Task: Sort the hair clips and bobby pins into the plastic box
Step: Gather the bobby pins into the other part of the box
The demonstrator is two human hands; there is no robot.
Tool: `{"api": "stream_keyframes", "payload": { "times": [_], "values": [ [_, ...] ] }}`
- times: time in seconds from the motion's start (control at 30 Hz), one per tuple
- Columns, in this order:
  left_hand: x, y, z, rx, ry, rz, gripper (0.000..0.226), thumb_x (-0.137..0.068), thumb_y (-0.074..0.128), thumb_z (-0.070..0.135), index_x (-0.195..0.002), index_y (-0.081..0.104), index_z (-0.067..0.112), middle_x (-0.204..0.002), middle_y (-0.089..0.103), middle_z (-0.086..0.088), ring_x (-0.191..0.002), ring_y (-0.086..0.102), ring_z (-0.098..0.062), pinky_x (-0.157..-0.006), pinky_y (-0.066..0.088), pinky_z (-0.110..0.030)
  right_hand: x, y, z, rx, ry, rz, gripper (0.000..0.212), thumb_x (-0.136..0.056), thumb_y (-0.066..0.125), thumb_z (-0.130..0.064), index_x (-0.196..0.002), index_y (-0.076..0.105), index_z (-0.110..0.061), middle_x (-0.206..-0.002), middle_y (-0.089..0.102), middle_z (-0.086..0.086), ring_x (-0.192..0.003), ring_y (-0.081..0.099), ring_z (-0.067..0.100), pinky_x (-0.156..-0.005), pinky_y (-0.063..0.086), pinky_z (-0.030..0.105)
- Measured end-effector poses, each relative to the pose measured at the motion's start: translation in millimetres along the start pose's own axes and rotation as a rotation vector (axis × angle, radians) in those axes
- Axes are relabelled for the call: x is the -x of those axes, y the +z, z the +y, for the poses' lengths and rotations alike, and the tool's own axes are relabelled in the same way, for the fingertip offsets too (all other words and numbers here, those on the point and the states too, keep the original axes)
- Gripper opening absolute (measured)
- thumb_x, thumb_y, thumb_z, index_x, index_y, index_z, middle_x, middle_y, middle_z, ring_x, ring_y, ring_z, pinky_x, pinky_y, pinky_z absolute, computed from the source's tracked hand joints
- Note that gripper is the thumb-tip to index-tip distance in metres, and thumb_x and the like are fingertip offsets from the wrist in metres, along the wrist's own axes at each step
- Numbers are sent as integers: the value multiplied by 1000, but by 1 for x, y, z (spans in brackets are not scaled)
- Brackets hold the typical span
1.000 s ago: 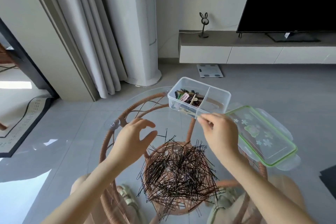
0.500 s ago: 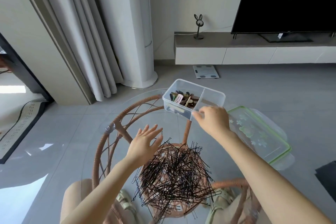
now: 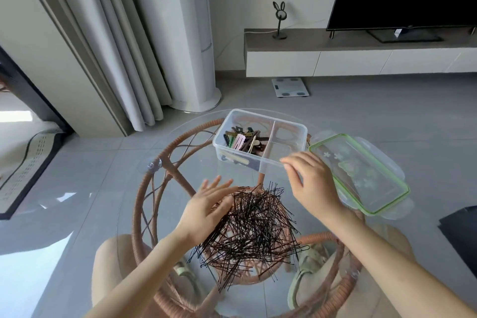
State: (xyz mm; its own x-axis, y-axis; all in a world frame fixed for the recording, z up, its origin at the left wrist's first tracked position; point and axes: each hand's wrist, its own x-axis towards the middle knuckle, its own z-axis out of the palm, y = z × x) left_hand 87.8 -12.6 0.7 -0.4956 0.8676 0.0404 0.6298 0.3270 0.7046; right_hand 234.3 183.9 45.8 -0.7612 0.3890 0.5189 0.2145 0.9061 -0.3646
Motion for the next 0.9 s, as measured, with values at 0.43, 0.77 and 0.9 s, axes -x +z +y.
{"api": "stream_keyframes", "payload": {
  "times": [0.43, 0.77, 0.9],
  "values": [
    [36, 48, 45, -135, -295, 250, 78, -80, 7, 64, -146, 23, 26, -157, 16, 3, -147, -1, -15, -118, -7, -28, 68, 52, -58, -414, 331, -367, 67, -90, 18, -59, -139, 37, -17, -144, 34, -10, -137, 24, 4, -117, 18, 29],
    [90, 11, 21, -370, 56, -127, 105, -57, 28, 92, -144, -10, 46, -157, -19, 2, -143, -25, -18, -118, -9, -47, 116, -26, -33, -66, 113, -723, 113, -65, 57, -72, -138, -23, -40, -144, -33, -24, -126, -38, -11, -105, -28, 16],
    [102, 25, 13, -705, 183, -237, 116, -58, 26, 95, -150, 3, 26, -155, 10, -18, -143, 4, -38, -107, 6, -56, 133, -6, -35, 60, 31, -692, 125, -59, 47, -86, -139, -30, -30, -154, -24, 2, -139, -28, 10, -112, -22, 29]
  ]
}}
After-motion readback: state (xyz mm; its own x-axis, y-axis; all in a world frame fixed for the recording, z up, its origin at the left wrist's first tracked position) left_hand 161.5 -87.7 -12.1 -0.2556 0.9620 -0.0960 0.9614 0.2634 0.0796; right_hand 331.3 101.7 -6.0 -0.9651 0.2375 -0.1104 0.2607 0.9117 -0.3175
